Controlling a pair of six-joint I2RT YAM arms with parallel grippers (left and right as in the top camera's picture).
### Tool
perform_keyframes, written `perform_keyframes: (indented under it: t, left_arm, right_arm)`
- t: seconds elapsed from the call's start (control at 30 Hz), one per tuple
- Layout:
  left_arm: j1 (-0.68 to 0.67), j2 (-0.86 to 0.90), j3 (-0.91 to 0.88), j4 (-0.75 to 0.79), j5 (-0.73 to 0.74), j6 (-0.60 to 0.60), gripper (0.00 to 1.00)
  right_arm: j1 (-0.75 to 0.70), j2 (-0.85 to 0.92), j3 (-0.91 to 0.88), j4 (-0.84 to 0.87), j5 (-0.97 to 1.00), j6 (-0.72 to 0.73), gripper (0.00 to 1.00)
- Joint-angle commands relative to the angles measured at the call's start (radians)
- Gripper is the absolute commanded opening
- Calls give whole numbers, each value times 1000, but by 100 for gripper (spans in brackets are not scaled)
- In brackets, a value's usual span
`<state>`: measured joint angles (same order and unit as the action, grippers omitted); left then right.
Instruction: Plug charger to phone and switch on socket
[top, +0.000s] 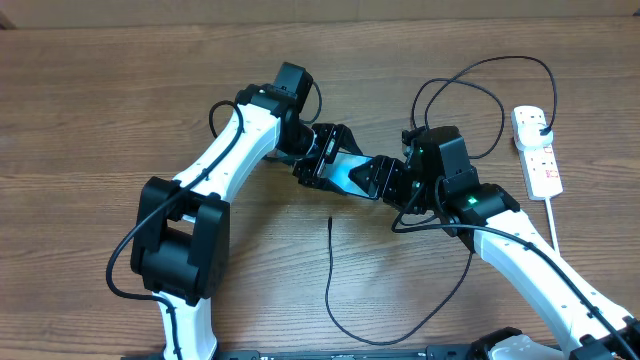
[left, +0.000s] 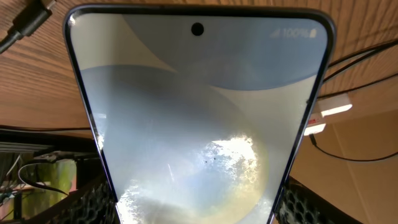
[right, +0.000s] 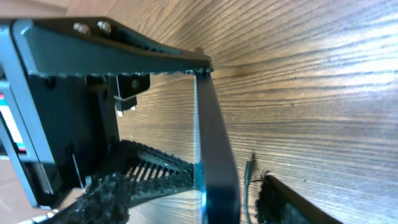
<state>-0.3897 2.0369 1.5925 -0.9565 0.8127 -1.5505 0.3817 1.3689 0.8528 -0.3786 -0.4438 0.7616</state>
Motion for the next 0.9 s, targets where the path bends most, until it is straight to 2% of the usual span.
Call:
perform_keyframes:
  t: [0.0, 0.3, 0.7, 0.87]
  left_arm:
    - [-19, 7, 32, 1, 53, -28, 4]
    - [-36, 7, 32, 1, 72, -48, 4]
    - [-37, 7, 32, 1, 78, -47, 4]
    - [-37, 7, 32, 1, 78, -47, 4]
  right_arm:
    - [5, 2, 24, 2, 7, -3, 59]
    - [5, 2, 24, -4, 10, -3, 50]
    - [5, 3, 24, -32, 43, -3, 26]
    - [5, 3, 24, -32, 43, -3, 24]
